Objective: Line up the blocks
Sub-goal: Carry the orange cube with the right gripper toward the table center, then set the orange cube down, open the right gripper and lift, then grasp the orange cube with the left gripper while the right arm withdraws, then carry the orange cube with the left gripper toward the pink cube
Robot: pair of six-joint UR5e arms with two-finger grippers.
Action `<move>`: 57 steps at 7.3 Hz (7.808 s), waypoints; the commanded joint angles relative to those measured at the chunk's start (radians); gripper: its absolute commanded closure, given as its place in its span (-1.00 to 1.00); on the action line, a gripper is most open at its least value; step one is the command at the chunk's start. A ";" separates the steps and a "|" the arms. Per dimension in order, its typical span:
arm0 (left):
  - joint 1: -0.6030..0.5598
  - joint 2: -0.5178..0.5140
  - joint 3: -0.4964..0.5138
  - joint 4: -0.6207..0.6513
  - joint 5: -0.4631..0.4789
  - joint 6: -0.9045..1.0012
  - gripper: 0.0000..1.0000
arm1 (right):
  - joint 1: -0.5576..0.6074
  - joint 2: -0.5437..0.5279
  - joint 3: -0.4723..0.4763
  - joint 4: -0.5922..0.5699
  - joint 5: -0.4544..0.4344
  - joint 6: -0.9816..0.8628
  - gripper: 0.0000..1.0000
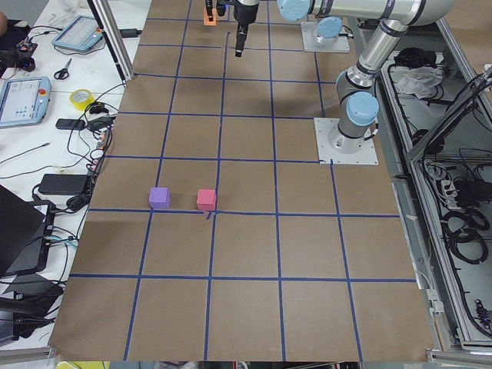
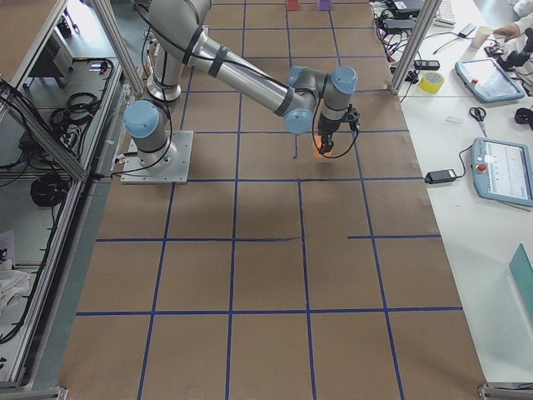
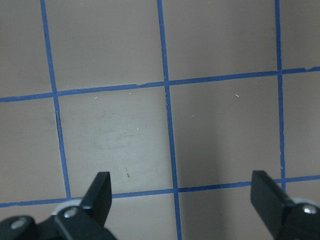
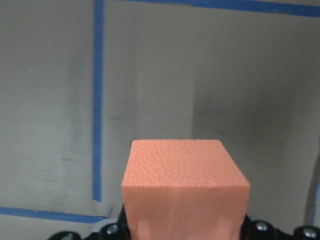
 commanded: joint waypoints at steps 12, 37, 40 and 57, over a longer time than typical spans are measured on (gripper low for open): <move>0.012 0.003 0.012 0.007 0.006 0.003 -1.00 | 0.494 0.268 -0.219 -0.016 0.003 0.565 0.79; -0.278 -0.595 0.252 0.348 -0.040 -0.370 -1.00 | 0.066 -0.393 -0.143 0.551 -0.054 0.044 -1.00; -0.304 -0.727 0.317 0.362 0.004 -0.354 -1.00 | 0.100 -0.401 -0.128 0.512 -0.068 0.103 -1.00; -0.336 -0.801 0.246 0.344 0.029 -0.361 -0.24 | 0.101 -0.473 -0.010 0.500 -0.069 0.111 -1.00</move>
